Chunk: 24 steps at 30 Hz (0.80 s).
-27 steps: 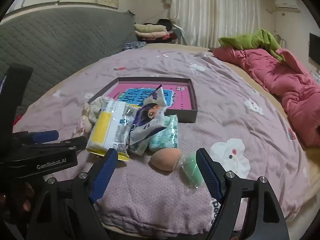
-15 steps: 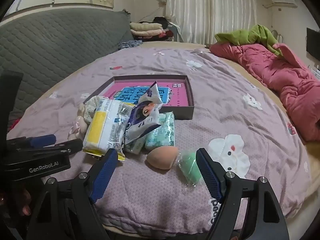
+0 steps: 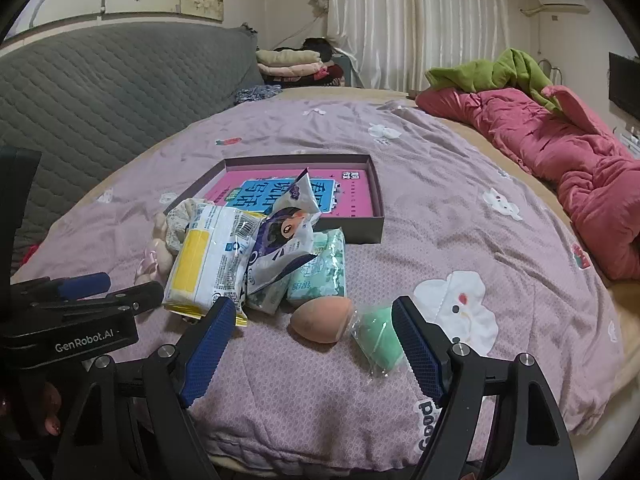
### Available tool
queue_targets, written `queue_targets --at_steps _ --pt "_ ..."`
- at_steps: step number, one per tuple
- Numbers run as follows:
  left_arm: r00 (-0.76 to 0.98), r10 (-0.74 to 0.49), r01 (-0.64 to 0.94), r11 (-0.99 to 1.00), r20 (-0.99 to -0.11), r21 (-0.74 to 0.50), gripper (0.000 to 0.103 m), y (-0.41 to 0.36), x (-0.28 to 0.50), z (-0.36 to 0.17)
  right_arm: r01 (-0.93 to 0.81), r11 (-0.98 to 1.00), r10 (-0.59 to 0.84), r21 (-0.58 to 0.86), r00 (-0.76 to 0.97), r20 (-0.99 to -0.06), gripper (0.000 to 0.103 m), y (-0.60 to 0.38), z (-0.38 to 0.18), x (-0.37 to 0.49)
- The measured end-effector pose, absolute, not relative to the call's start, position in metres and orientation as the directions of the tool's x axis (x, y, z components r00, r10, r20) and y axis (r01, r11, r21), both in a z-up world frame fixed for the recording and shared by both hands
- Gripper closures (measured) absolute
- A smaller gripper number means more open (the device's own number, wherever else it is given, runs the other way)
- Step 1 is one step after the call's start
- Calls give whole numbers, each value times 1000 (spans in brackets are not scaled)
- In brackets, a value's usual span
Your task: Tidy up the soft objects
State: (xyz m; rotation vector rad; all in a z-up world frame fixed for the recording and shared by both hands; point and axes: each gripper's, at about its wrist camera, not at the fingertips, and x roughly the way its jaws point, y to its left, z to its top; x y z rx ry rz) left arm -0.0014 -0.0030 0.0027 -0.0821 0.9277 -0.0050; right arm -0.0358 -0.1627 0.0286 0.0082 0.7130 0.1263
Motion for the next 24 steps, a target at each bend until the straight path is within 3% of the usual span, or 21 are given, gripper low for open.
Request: queue_targets --at_steps 24 --pt "606 -47 -19 997 -794 -73 31 -2 -3 5 -120 992 122 48 748 -653 22 -161 29 -36"
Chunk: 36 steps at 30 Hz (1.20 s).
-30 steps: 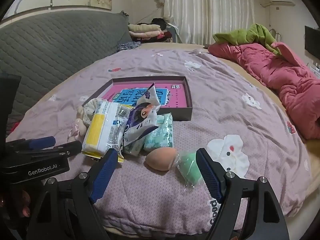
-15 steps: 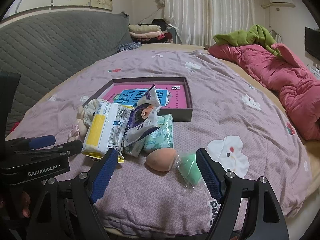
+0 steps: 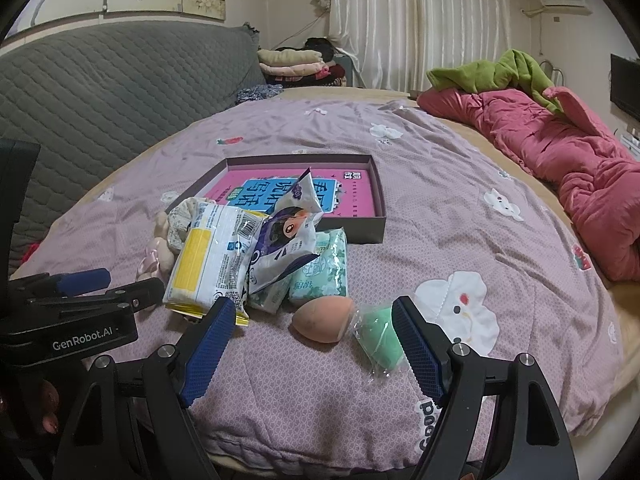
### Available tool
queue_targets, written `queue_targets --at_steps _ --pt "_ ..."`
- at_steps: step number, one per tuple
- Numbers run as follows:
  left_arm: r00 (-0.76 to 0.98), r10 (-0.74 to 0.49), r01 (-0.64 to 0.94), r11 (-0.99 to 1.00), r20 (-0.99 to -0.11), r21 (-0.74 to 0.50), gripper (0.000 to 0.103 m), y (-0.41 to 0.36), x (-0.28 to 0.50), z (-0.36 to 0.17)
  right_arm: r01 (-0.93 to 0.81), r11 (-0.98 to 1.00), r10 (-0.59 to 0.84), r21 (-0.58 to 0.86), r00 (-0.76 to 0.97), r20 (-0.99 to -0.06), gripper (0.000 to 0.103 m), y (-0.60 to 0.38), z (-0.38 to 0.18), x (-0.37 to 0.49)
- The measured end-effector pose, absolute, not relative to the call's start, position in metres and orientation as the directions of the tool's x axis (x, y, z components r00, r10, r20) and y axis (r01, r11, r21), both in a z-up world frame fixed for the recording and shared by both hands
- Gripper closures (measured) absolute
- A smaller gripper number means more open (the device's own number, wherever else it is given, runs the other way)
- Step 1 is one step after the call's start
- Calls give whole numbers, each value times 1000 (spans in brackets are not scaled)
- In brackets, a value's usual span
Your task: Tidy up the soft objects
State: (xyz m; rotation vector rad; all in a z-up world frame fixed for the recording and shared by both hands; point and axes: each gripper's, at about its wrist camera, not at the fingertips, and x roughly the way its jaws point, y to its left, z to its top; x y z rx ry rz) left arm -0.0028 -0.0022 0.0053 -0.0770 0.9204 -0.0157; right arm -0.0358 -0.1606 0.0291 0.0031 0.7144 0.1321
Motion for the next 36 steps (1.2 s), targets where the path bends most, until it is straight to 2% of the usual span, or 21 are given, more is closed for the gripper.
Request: queue_targets --at_steps 27,36 --pt "603 -54 -17 997 -796 -80 31 -7 -7 4 -123 991 127 51 745 -655 22 -159 27 -35" --pt "589 -55 -61 992 -806 -112 31 20 -4 0 -94 993 115 68 744 -658 22 -172 24 -33"
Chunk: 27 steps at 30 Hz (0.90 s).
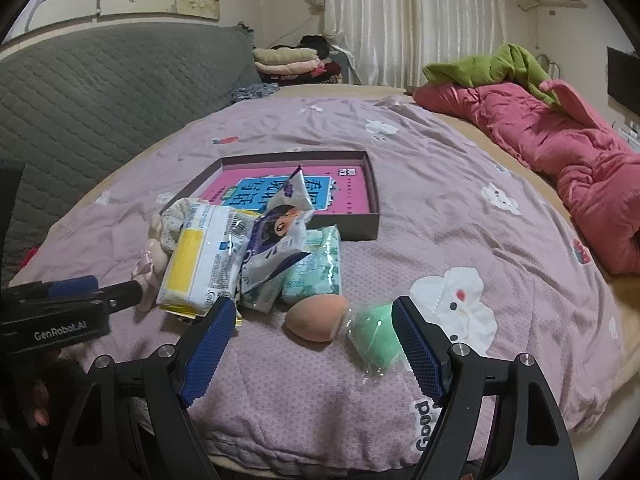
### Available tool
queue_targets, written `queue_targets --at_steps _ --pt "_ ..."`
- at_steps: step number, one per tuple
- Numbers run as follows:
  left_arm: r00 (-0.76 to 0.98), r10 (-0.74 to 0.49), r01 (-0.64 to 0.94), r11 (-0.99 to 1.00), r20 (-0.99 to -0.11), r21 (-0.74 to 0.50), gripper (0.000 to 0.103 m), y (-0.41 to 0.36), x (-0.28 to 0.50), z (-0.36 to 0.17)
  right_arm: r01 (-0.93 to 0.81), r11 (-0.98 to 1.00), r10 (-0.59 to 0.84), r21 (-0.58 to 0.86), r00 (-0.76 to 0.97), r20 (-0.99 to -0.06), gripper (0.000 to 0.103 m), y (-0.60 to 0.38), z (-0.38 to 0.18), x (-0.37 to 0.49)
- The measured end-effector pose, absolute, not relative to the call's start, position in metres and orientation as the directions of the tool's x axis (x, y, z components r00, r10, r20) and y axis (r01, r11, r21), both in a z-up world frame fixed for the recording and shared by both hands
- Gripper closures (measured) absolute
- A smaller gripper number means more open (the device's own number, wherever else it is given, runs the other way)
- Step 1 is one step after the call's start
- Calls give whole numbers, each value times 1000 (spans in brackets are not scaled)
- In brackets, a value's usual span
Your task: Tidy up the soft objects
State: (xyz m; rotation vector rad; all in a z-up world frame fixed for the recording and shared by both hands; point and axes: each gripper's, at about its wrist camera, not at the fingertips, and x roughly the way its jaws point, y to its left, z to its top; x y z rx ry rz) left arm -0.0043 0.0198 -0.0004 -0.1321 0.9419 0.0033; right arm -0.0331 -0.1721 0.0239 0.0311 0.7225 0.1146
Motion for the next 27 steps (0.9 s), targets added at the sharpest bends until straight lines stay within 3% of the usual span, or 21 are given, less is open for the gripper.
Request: queue_targets --at_steps 21,27 --pt "552 -76 -55 990 -830 -127 31 37 33 -21 31 991 76 133 680 -729 22 -213 2 -16" --pt "550 -68 -61 991 -832 -121 43 39 39 -25 70 991 48 113 607 -793 22 -220 -16 -4"
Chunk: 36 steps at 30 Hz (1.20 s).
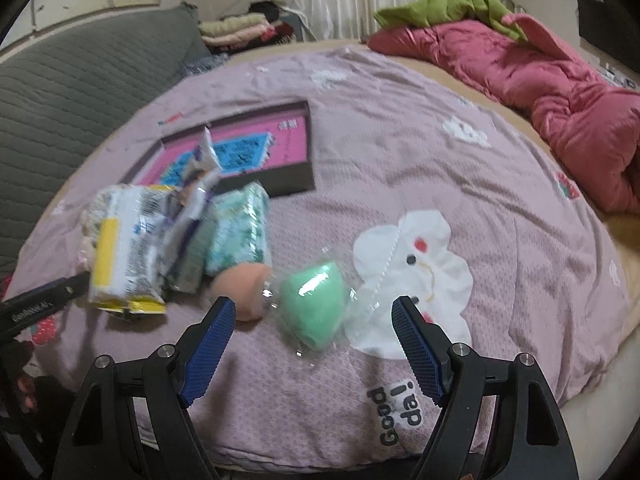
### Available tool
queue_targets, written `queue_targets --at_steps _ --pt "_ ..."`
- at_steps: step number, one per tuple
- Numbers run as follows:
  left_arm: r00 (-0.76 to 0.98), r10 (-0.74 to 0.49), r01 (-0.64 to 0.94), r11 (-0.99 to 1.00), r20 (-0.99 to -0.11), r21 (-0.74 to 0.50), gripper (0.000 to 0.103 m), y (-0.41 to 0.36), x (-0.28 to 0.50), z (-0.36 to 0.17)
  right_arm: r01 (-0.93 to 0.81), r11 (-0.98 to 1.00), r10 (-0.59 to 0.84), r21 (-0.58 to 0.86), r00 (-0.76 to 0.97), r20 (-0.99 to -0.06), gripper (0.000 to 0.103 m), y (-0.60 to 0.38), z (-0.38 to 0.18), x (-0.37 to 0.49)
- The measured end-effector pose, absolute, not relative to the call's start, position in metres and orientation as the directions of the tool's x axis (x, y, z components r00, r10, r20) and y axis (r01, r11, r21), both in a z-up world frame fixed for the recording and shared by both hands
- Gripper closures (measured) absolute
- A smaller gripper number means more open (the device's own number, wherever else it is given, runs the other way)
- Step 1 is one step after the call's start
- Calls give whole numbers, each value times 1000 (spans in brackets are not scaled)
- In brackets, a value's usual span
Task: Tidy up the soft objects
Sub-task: 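Grasp the beige plush bunny with the left gripper while the right gripper grasps the bagged green sponge, then carry the bunny into the pink box and release with left while right drops the sponge there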
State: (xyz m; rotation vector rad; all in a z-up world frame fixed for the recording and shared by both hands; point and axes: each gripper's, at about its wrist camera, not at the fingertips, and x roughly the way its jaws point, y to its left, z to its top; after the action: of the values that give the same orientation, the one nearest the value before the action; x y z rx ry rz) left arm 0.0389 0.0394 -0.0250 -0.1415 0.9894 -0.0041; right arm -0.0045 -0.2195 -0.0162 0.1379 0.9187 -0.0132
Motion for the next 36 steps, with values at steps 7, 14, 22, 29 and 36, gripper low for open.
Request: queue_targets --at_steps 7,14,22,29,36 --pt "552 -101 -59 985 -828 -160 50 46 48 -29 93 988 59 127 531 -845 22 -230 -38 10" --pt "559 -132 -60 978 -819 -198 56 51 50 -29 40 996 48 85 568 -822 26 -219 -31 18" --pt "543 -166 -81 965 -823 -248 57 58 61 -35 36 985 117 169 579 -807 50 -228 -35 26" --pt "546 -186 -76 960 -817 -269 78 60 66 -39 28 980 133 196 642 -755 54 -231 -19 17" --pt "571 -220 -55 951 -791 -305 85 66 65 -37 17 982 124 189 697 -706 54 -226 -3 11"
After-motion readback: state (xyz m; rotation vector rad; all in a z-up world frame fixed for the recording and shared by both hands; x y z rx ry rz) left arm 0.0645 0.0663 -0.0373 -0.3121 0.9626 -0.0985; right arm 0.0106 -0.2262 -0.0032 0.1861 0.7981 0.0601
